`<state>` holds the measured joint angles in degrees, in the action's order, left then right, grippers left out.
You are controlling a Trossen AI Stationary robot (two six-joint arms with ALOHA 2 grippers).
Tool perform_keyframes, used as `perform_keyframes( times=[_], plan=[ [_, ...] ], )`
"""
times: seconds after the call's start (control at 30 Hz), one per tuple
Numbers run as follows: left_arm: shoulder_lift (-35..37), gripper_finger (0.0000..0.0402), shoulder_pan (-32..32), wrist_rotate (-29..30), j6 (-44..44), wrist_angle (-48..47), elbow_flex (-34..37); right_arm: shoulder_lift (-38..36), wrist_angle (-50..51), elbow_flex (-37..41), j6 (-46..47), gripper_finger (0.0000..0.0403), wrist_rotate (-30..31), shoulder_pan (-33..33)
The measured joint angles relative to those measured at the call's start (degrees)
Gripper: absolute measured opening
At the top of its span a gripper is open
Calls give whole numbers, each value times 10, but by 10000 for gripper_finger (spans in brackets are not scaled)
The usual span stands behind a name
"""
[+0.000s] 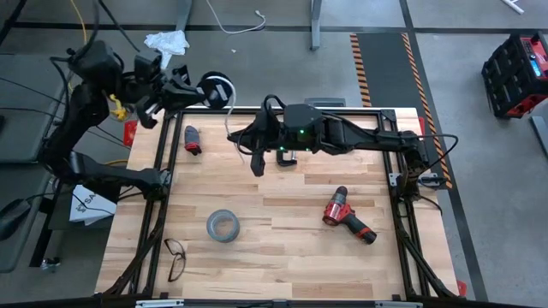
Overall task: Coil cords
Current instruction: Coil the white wire
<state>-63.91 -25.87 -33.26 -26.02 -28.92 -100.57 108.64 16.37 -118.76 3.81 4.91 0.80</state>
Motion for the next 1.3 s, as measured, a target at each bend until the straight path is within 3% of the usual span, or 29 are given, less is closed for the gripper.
perform_keyframes(
  times=[0.5,0.8,1.03,1.3],
  plan=[
    [-17,1,0,-13,-17,0,0,4,12,0,-13,5,11,0],
    [-52,1,38,23,-138,27,1,15,-72,0,-46,2,-18,-1],
    [-53,1,56,59,-148,18,0,15,-98,0,-56,1,-17,16],
    [-52,1,103,51,-283,31,0,15,-125,0,-68,1,10,14]
  ],
)
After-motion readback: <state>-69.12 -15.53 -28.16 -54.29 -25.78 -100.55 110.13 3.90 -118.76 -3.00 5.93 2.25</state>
